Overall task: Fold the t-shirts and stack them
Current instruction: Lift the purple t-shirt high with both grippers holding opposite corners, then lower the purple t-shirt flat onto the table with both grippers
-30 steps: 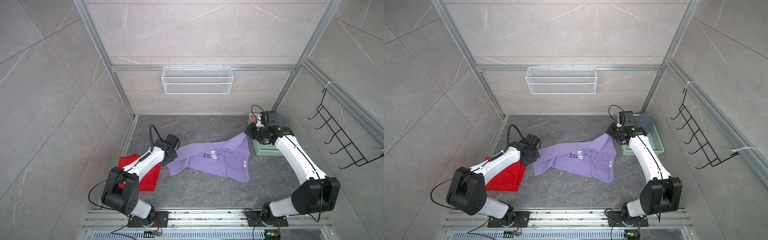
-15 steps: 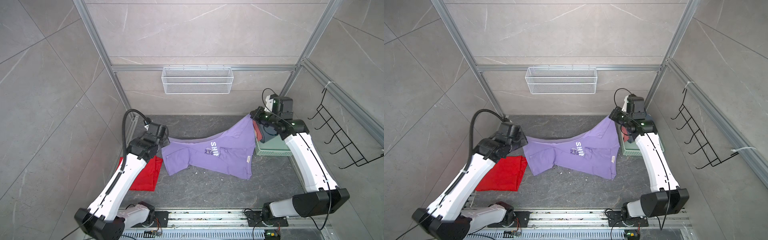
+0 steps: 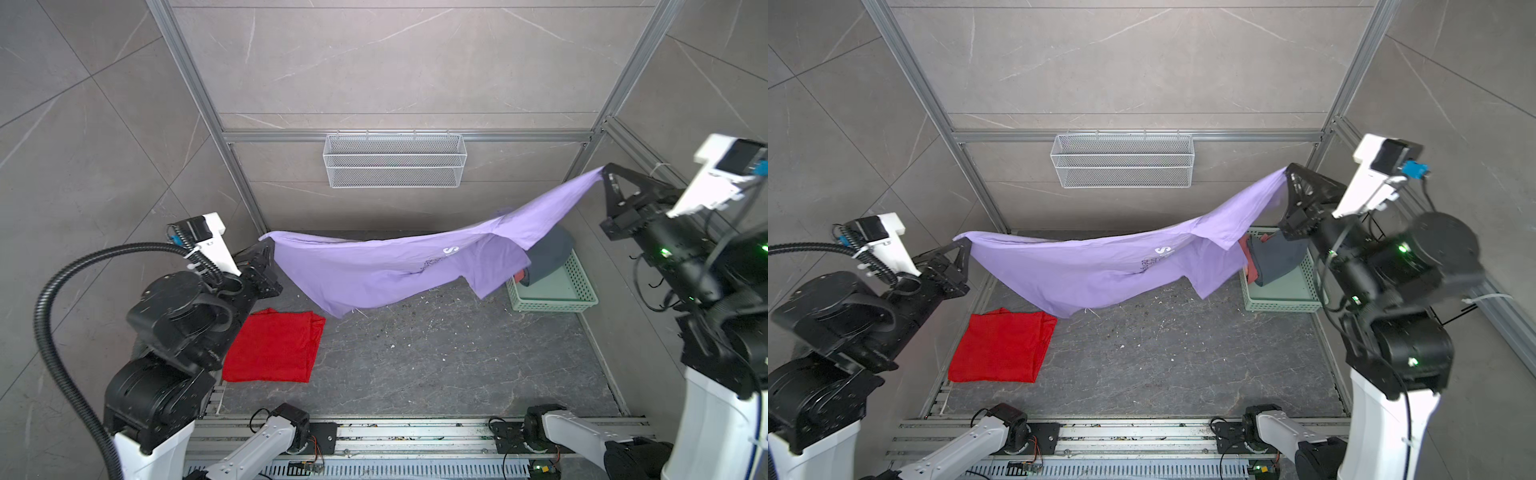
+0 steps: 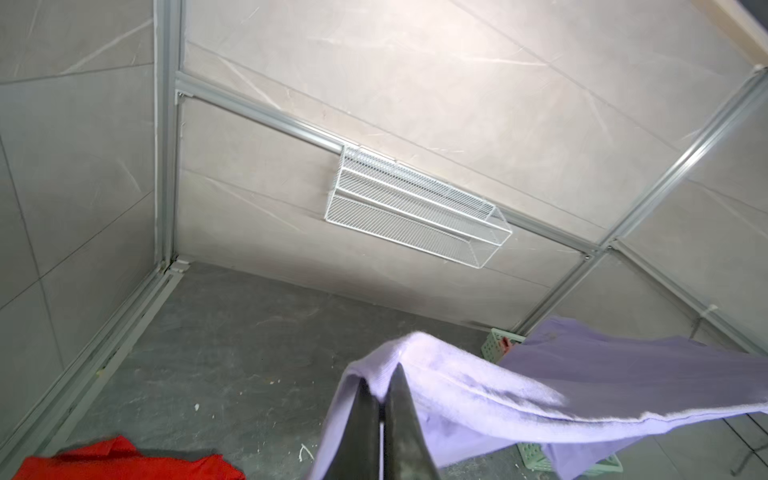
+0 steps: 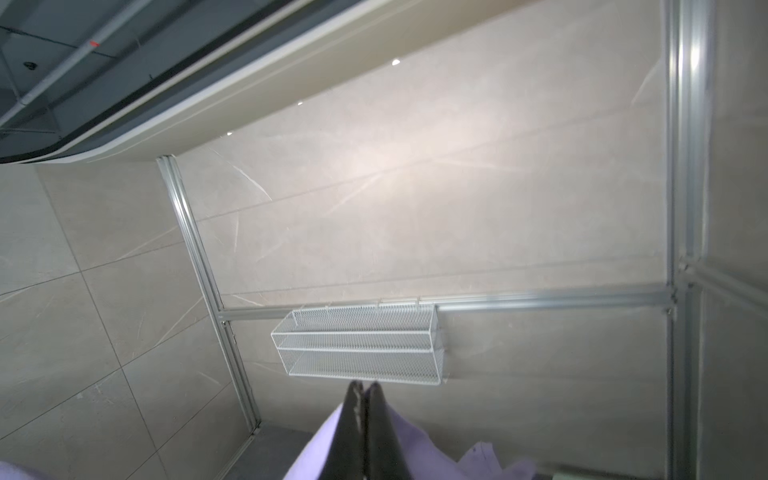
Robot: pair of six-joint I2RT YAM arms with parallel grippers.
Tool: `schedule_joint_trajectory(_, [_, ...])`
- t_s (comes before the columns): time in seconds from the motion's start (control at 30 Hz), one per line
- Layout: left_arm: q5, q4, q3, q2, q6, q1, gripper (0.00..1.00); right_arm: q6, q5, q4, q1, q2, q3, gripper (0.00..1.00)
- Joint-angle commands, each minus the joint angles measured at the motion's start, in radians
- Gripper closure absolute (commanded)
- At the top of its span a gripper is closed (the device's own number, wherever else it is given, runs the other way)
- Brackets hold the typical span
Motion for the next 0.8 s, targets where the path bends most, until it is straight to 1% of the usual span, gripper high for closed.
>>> schedule_joint_trajectory(0.0, [0.091, 0.019, 0.065, 0.001, 0.068, 0.006, 1.00, -0.092, -0.007, -0.022, -0.004, 0.012, 0.069, 1.00])
schedule_joint_trajectory(0.17, [0.169, 0.042, 0.141, 0.003, 0.075, 0.006, 1.00, -0.121, 0.018, -0.040, -0.004, 0.027, 0.158, 1.00])
schedule_joint_trajectory(0.27, [0.148, 0.051, 0.149, 0.016, 0.080, 0.006, 1.00, -0.131, 0.037, -0.036, -0.004, 0.055, 0.178, 1.00])
schedule_joint_trajectory(0.37, [0.104, 0.069, 0.088, 0.037, 0.065, 0.006, 1.00, -0.136, 0.089, -0.015, -0.005, 0.099, 0.147, 1.00])
schedule_joint_trajectory(0.47, [0.024, 0.140, -0.063, 0.061, 0.031, 0.006, 1.00, -0.120, 0.115, 0.014, -0.005, 0.172, 0.094, 1.00])
schedule_joint_trajectory(0.53, [-0.062, 0.171, -0.155, 0.111, 0.021, 0.006, 1.00, -0.087, 0.115, 0.052, -0.005, 0.229, 0.042, 1.00])
schedule_joint_trajectory(0.6, [-0.169, 0.250, -0.266, 0.202, 0.017, 0.012, 1.00, -0.052, 0.107, 0.123, -0.006, 0.299, -0.045, 1.00])
schedule_joint_trajectory(0.67, [-0.180, 0.292, -0.297, 0.327, -0.005, 0.047, 1.00, -0.018, 0.106, 0.180, -0.005, 0.389, -0.103, 1.00])
schedule_joint_trajectory(0.77, [-0.124, 0.354, -0.304, 0.536, -0.052, 0.106, 1.00, 0.030, 0.120, 0.206, -0.005, 0.563, -0.135, 1.00])
